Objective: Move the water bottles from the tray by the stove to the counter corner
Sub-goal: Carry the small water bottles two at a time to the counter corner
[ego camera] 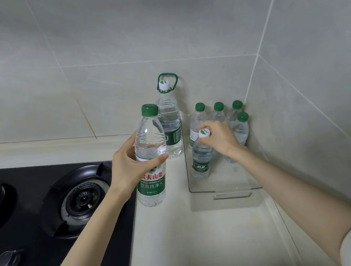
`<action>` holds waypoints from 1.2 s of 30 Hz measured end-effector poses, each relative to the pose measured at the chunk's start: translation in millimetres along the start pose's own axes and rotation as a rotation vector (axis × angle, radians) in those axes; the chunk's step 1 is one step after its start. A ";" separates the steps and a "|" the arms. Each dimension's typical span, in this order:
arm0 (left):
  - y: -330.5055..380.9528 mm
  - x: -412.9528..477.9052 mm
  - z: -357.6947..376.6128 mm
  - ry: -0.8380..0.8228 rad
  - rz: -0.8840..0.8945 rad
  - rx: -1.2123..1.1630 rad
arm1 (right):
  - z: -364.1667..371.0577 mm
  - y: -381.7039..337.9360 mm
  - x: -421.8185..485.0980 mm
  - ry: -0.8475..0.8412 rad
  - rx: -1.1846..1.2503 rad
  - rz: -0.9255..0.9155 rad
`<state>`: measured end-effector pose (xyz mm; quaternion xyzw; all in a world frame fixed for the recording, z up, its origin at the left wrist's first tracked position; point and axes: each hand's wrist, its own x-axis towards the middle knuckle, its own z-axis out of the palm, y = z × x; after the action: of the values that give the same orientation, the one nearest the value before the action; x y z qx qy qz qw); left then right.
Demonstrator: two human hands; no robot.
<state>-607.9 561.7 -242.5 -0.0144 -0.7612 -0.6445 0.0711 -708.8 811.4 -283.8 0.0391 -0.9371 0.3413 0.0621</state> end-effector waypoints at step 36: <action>10.6 -5.7 -21.3 0.012 -0.077 -0.035 | 20.0 6.3 -24.2 0.336 0.492 0.178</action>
<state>-599.1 542.9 -229.4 0.0175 -0.7494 -0.6599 0.0503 -687.4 804.1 -306.5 -0.0861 -0.8028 0.5636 0.1746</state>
